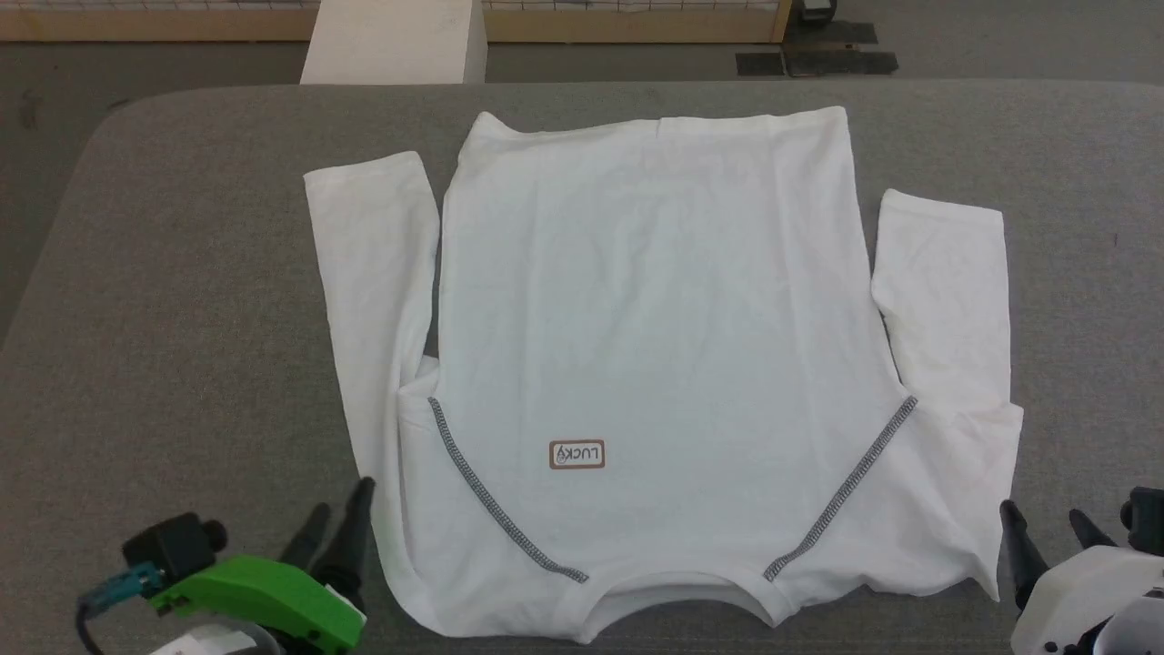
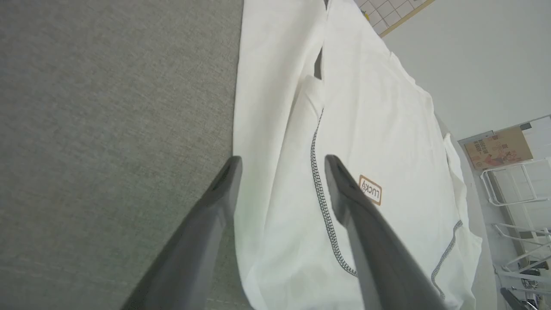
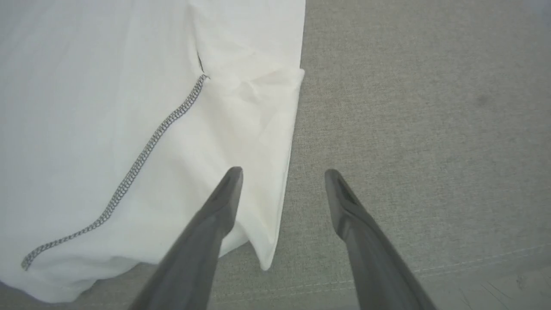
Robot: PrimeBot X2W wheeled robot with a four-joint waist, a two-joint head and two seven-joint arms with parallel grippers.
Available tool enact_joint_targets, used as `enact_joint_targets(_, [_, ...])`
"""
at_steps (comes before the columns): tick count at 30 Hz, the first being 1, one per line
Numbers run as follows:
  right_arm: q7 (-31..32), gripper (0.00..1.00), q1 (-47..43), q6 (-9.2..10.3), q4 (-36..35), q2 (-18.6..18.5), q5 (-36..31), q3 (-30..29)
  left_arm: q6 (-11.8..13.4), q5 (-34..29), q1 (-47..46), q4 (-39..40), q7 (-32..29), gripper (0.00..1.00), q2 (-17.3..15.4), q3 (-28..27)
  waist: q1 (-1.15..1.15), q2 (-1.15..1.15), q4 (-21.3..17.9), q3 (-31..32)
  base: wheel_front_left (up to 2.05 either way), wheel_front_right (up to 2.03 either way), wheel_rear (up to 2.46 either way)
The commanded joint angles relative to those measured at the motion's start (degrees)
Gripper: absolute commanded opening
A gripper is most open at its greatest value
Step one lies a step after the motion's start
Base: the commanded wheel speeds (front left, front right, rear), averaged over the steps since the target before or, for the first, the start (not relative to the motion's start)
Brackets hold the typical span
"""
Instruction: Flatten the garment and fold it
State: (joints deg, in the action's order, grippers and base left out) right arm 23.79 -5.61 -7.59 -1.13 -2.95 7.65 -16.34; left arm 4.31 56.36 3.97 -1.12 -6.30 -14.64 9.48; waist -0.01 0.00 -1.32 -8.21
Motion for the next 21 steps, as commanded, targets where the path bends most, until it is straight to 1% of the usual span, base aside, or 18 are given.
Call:
enact_joint_targets(1, [-3.04,1.0,-0.68,0.1,-1.47,0.07,1.12,0.04,0.39,-2.21,-1.17,1.35,2.3,1.0,-1.16,-1.21,0.01,0.0,-0.24,0.16,0.0,0.0,0.0])
enact_joint_targets(6, [-13.2,1.0,0.41,0.1,-4.78,0.07,3.26,3.08,1.28,-8.07,-5.91,2.45,8.13,1.0,-4.08,-3.56,0.01,0.0,-1.41,-1.53,0.0,0.0,0.0])
enact_joint_targets(9, [-18.52,1.0,2.09,0.1,-5.93,0.07,3.51,6.42,0.85,-12.04,-11.42,0.76,9.13,1.0,-7.31,-3.43,0.01,0.0,-2.32,-3.81,0.0,0.0,0.0])
enact_joint_targets(14, [-23.88,1.0,6.3,0.1,-6.87,0.07,3.24,10.9,-0.53,-16.68,-22.93,-3.67,6.27,1.0,-12.99,-2.12,0.01,0.0,-4.01,-8.98,0.0,0.0,0.0])
enact_joint_targets(19, [-27.47,1.0,11.27,0.1,-7.7,0.07,2.5,14.88,-1.94,-19.95,-35.37,-9.06,1.28,1.0,-17.97,-0.6,0.01,0.0,-6.25,-14.82,0.0,0.0,0.0])
enact_joint_targets(21, [-28.22,1.0,13.1,0.1,-7.94,0.07,2.36,16.21,-1.96,-20.89,-39.64,-11.12,-1.17,1.0,-19.52,-0.13,0.01,0.0,-7.28,-17.22,0.0,0.0,0.0])
